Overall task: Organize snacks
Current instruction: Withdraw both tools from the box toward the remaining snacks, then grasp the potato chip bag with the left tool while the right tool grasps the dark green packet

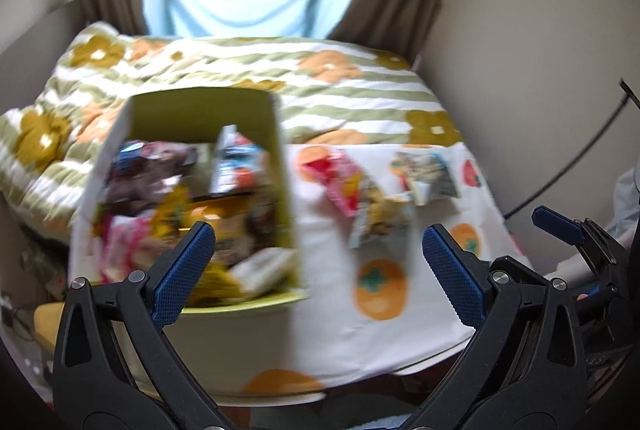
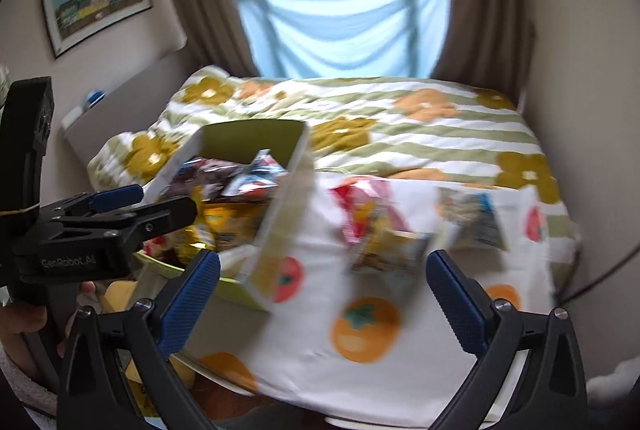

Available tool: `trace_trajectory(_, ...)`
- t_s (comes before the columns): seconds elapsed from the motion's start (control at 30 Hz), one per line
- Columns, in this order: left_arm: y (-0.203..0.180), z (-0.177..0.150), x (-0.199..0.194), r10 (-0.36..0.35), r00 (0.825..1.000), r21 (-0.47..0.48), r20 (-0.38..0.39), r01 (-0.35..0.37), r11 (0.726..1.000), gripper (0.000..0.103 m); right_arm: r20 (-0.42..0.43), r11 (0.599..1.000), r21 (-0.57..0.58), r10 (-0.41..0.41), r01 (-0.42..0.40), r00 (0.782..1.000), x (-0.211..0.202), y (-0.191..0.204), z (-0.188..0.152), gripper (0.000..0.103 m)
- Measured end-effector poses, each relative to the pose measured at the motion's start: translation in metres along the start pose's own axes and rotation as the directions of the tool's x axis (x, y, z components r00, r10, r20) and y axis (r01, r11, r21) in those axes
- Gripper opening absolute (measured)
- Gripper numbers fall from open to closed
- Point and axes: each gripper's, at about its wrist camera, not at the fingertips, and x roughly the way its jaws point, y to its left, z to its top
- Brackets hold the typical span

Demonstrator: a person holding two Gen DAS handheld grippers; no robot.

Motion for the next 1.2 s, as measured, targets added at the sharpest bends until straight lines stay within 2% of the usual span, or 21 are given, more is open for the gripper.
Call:
trace_trajectory(0.2,-0.076,-0.008,0.011,-0.045,0.999,0.055,-0.013,0.045,0.997,0.103,0.025,0.996,0.045,-0.073,0.072,0.997,-0.038,-0.064,-0.016,0.102)
trace_trajectory(0.3,-0.103,-0.014,0.018,-0.072,0.997,0.072,-0.036,0.074,0.995,0.103,0.022,0.993,0.072,-0.100,0.098,0.995,-0.051,-0.091,-0.026,0.102)
trace_trajectory(0.43,-0.127,-0.019,0.032,-0.067,0.995,0.102,-0.067,0.074,0.992,0.103,-0.005,0.985,0.115,-0.127,0.126,0.992,-0.057,-0.120,-0.039,0.102)
trace_trajectory(0.53,-0.132,-0.019,0.047,-0.053,0.995,0.118,-0.081,0.062,0.991,0.103,-0.033,0.978,0.158,-0.129,0.133,0.991,-0.053,-0.136,-0.048,0.103)
trace_trajectory(0.63,-0.130,-0.019,0.069,-0.037,0.995,0.132,-0.087,0.049,0.990,0.103,-0.053,0.965,0.196,-0.165,0.172,0.985,-0.045,-0.149,-0.061,0.102)
trace_trajectory(0.8,-0.124,-0.020,0.119,0.042,0.996,0.188,-0.079,-0.027,0.982,0.103,-0.128,0.942,0.265,-0.177,0.206,0.976,-0.017,-0.168,-0.084,0.103)
trace_trajectory(0.9,-0.126,-0.024,0.153,0.102,0.991,0.249,-0.082,-0.079,0.965,0.103,-0.172,0.933,0.290,-0.170,0.215,0.970,-0.001,-0.177,-0.097,0.103)
trace_trajectory(1.2,-0.131,-0.029,0.226,0.163,0.976,0.373,-0.143,-0.099,0.922,0.103,-0.302,0.894,0.355,-0.167,0.273,0.939,0.059,-0.192,-0.120,0.103)
